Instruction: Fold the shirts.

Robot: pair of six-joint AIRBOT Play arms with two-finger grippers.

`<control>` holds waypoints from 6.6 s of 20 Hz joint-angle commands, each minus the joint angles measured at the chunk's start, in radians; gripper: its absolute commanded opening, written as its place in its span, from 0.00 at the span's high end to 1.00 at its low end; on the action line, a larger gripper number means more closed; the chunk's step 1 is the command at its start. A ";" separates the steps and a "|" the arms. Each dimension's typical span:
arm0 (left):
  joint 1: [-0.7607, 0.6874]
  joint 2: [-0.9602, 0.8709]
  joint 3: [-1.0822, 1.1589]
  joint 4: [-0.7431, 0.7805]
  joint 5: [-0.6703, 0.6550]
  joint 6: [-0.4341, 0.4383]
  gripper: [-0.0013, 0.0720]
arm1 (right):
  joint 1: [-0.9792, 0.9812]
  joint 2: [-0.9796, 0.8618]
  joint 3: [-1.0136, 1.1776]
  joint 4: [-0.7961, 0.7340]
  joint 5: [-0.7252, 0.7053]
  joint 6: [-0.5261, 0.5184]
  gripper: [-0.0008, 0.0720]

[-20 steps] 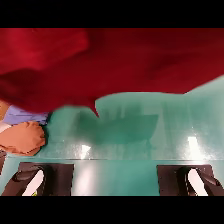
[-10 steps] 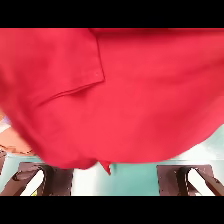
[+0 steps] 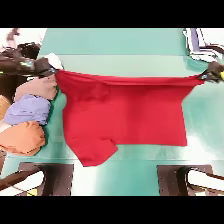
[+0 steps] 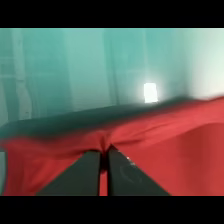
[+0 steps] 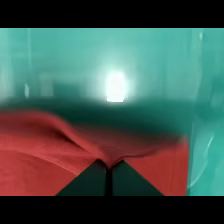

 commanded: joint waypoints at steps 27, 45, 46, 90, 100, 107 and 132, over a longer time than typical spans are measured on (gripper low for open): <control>-0.041 -0.003 -0.271 0.270 -0.145 -0.086 0.26 | -0.063 0.008 -0.151 -0.077 0.033 -0.059 0.43; -0.041 0.369 -0.961 -0.089 0.008 -0.031 0.27 | 0.019 0.222 -0.151 -0.078 0.097 -0.038 0.43; -0.041 0.369 -0.961 -0.104 0.007 -0.010 0.45 | 0.011 0.222 -0.151 -0.078 0.097 -0.038 0.43; -0.041 0.432 -0.560 0.028 0.008 0.031 0.95 | -0.181 0.614 -0.680 -0.148 0.045 -0.005 0.97; -0.041 -0.153 -0.137 -0.090 0.176 0.123 0.95 | 0.042 0.034 -0.289 -0.145 -0.146 0.007 0.97; -0.041 -0.380 0.014 -0.149 0.189 0.167 0.94 | 0.051 -0.203 -0.069 -0.142 -0.130 0.006 0.96; -0.333 -0.381 0.082 -0.069 0.118 -0.053 0.95 | -0.156 -0.430 -0.148 0.248 -0.011 -0.311 0.94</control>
